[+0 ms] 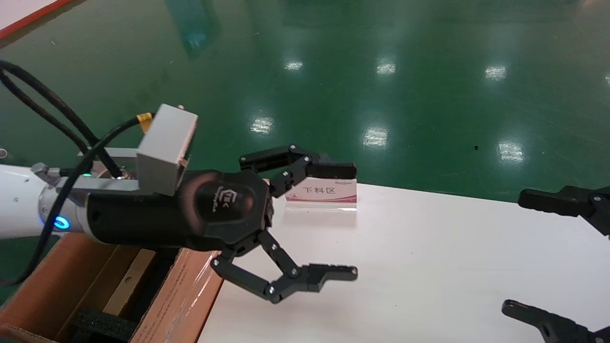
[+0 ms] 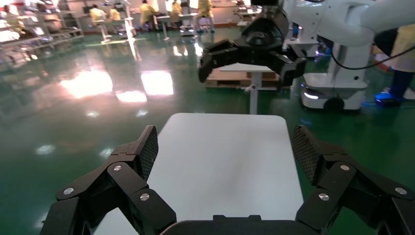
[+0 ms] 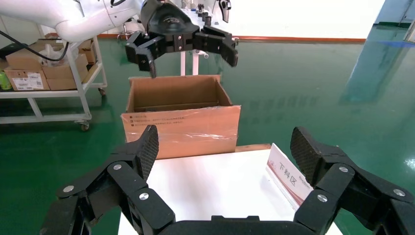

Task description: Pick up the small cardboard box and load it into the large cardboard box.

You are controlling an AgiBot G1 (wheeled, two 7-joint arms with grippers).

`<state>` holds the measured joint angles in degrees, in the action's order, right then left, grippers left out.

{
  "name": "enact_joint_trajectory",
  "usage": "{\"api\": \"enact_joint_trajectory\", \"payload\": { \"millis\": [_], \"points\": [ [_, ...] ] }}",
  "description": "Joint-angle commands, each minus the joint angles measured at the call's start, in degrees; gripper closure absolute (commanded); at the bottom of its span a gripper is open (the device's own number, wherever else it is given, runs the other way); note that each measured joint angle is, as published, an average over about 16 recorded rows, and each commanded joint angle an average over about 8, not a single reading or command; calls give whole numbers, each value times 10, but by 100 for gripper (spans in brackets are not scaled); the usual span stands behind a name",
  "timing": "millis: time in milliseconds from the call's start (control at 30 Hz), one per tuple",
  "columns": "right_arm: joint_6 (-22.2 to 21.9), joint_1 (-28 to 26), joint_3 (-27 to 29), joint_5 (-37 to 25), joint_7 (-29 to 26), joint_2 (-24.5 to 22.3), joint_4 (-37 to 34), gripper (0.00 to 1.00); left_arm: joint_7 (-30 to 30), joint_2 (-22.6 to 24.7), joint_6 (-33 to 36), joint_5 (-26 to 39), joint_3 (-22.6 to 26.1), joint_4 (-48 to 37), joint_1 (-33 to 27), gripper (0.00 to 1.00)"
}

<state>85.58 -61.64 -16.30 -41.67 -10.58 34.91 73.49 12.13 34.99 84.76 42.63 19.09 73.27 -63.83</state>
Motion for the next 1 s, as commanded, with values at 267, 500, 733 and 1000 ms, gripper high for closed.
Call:
{"api": "enact_joint_trajectory", "payload": {
  "millis": [267, 500, 733, 1000],
  "points": [
    [1, 0, 2, -1, -1, 1, 0, 0, -7, 0, 4, -3, -16, 1, 11, 0],
    [1, 1, 3, -2, -2, 1, 1, 0, -8, 0, 5, -4, -18, 1, 13, 0],
    [1, 0, 2, -2, -1, 1, 0, 0, -9, 0, 5, -4, -20, 2, 14, 0],
    [1, 0, 2, -1, -1, 1, 0, 0, -10, 0, 6, -5, -22, 2, 16, 0]
  ]
}}
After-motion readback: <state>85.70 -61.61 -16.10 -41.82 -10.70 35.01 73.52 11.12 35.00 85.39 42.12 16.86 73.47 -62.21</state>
